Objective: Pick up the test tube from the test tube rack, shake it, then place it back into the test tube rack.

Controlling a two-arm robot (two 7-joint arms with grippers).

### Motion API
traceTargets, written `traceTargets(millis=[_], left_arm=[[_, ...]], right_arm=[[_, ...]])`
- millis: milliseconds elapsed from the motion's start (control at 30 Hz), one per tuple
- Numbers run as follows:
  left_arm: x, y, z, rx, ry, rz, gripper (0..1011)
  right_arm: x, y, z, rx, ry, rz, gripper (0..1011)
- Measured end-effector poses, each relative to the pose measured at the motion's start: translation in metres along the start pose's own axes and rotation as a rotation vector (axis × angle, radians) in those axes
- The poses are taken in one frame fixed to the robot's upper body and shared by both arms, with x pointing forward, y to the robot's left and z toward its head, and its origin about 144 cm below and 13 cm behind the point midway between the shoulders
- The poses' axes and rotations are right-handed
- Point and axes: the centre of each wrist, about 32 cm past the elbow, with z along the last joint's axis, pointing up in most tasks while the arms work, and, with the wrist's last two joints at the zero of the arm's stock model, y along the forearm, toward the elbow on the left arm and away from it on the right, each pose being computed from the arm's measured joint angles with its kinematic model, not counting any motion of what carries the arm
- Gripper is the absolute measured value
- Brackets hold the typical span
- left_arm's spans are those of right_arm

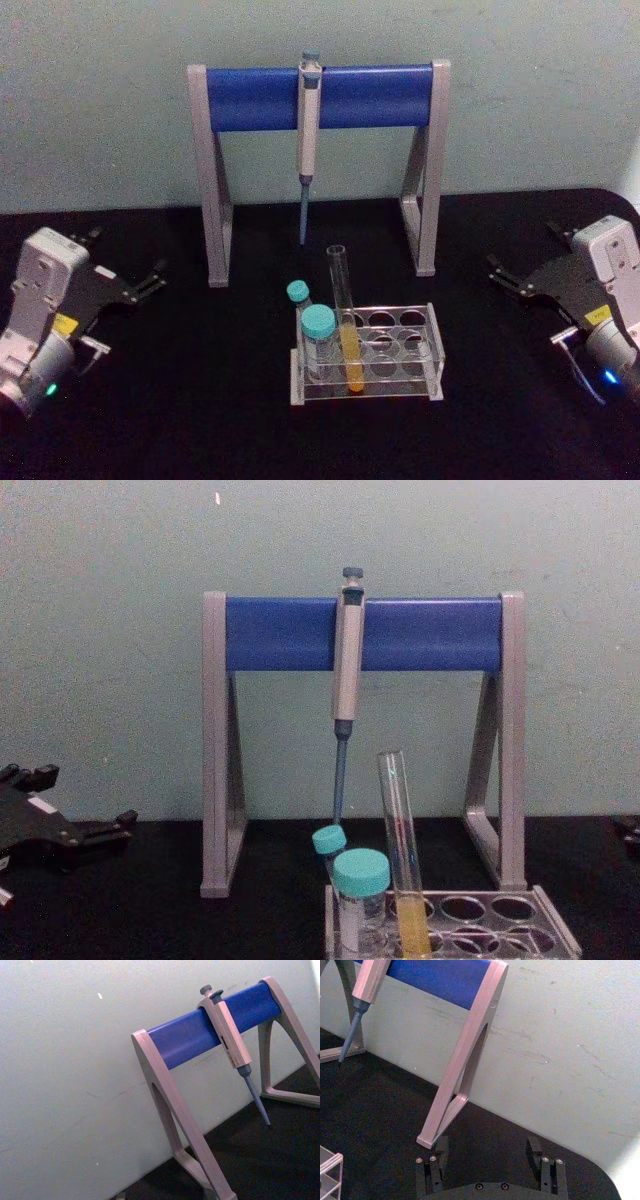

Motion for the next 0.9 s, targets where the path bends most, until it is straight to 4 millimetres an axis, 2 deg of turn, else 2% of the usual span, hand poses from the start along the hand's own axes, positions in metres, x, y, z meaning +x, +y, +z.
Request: traceTargets(millis=[900], left_arm=[[0.0, 0.0, 0.0, 0.0, 0.0, 0.0, 1001]], right_arm=[[0.0001, 0.0001, 0.0001, 0.0, 0.0, 0.0, 1000]])
